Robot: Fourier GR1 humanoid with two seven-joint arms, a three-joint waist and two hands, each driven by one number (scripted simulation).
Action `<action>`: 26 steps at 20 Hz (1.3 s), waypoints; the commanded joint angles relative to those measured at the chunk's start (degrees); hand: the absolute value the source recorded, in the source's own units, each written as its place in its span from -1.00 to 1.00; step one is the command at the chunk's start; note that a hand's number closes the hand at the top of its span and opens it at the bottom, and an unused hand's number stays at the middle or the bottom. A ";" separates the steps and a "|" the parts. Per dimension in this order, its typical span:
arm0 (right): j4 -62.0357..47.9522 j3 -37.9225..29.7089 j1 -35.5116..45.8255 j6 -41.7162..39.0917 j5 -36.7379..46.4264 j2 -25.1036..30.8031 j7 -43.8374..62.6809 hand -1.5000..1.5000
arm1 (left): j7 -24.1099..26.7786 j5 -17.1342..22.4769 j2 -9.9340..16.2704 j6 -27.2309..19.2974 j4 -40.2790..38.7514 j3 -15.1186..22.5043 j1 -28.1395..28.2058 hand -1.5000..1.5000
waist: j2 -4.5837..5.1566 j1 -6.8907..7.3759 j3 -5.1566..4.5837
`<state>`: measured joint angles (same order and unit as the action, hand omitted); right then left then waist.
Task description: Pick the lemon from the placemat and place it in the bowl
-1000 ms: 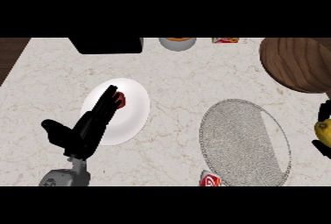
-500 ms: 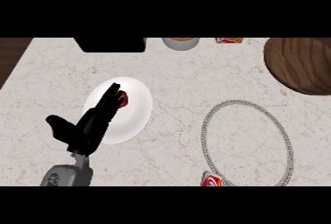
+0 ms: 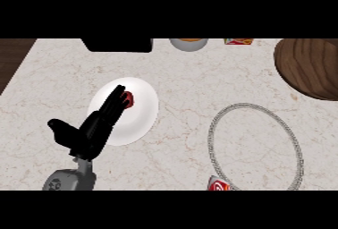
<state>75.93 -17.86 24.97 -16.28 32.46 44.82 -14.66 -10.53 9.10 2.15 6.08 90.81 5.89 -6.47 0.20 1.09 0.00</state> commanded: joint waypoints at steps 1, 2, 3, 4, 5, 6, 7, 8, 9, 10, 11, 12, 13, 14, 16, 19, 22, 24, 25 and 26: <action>-13.59 1.02 11.02 0.99 1.35 0.66 -1.79 1.00 | -1.19 -0.54 -0.80 -0.32 1.36 1.26 0.07 0.00 | 0.11 0.46 0.02; -14.62 4.13 11.91 4.63 4.69 -2.43 -0.98 1.00 | -0.36 -0.96 -1.02 -0.56 -2.78 0.15 -3.81 0.00 | 0.19 0.26 0.01; -22.04 2.19 12.15 6.27 4.71 -0.68 -6.83 1.00 | 0.62 -0.89 -1.12 0.19 -2.18 0.98 -1.61 0.00 | 0.35 0.68 0.05; -23.74 2.65 14.52 6.89 5.14 -1.11 -7.39 1.00 | 1.69 -1.41 -1.15 -0.24 -2.08 0.67 -0.96 0.00 | 0.20 0.39 0.03; -28.50 2.55 16.74 9.28 6.62 -1.26 -7.56 1.00 | -0.08 -0.01 0.31 1.23 -0.12 0.15 -0.82 0.00 | 0.49 1.46 0.07; -30.87 2.59 17.28 11.71 7.28 -1.88 -10.16 1.00 | -0.45 0.90 1.84 2.33 -1.42 -1.49 -1.39 0.00 | 0.53 1.34 0.08; -33.00 4.22 19.50 13.44 9.31 -2.91 -9.95 1.00 | -0.72 1.54 0.06 1.41 -0.06 -0.96 -1.79 0.00 | 0.48 1.37 0.07; -36.50 4.28 21.18 14.66 10.60 -2.33 -10.22 1.00 | 3.63 -1.14 -1.13 1.70 -2.68 1.44 -0.87 0.00 | 0.83 1.98 0.09; -40.02 3.48 20.47 16.31 10.61 -1.46 -14.72 1.00 | 0.44 -1.00 -1.73 0.11 -2.91 1.13 -2.67 0.00 | 0.93 1.86 0.14; -41.05 4.14 21.61 20.48 12.65 -3.36 -12.23 1.00 | 0.61 -0.69 -0.97 1.02 -1.96 0.96 -3.39 0.00 | 1.26 2.89 0.18; -43.24 4.64 24.14 20.33 14.13 -1.46 -12.22 1.00 | 1.02 -0.91 -1.53 0.64 -3.24 0.97 -3.45 0.00 | 1.09 2.40 0.14; -45.29 5.05 25.37 21.93 15.21 -1.94 -12.16 1.00 | 0.62 -1.24 -1.61 0.03 -2.90 0.89 -3.59 0.00 | 1.06 2.47 0.14; -47.47 5.18 25.74 24.20 15.88 -3.61 -11.74 1.00 | 0.24 -1.62 -1.16 -0.29 -2.02 0.79 -3.12 0.00 | 1.16 2.92 0.17; -50.18 4.28 25.39 23.72 15.40 -1.71 -14.83 1.00 | 2.95 -0.70 -0.95 1.98 -3.23 0.95 -2.18 0.00 | 1.42 3.06 0.19; -52.11 7.05 26.28 26.94 19.48 -3.10 -11.66 1.00 | 1.60 -0.92 -1.85 1.50 -3.46 1.83 -3.23 0.00 | 1.70 3.66 0.20; -57.54 7.88 27.08 24.87 21.38 -3.95 -5.67 1.00 | 0.00 -0.36 -0.42 2.33 -2.73 1.07 -4.56 0.00 | 2.18 4.79 0.26; -61.39 5.64 30.24 22.00 19.63 -3.04 -4.17 -1.00 | 0.46 -0.30 -2.10 0.65 -2.68 3.09 -5.29 0.00 | 2.44 5.10 0.35; -63.02 4.29 31.29 19.82 18.07 -2.69 -6.93 -1.00 | -0.27 -0.25 -1.60 0.94 -2.84 1.00 -6.32 0.00 | 2.28 4.70 0.37; -63.36 3.50 30.26 21.36 17.17 -4.19 -9.01 -1.00 | -0.53 0.24 -2.11 0.68 -2.43 1.97 -5.92 0.00 | 2.28 4.61 0.43; -63.52 2.29 30.80 21.92 16.05 -4.51 -9.27 -1.00 | 0.74 0.06 -1.89 1.69 -1.90 2.04 -4.11 0.00 | 2.39 5.35 0.46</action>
<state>15.32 -13.25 54.48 5.62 50.53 41.39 -22.29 -10.34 8.93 0.48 7.34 88.41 7.57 -11.39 2.40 5.80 0.36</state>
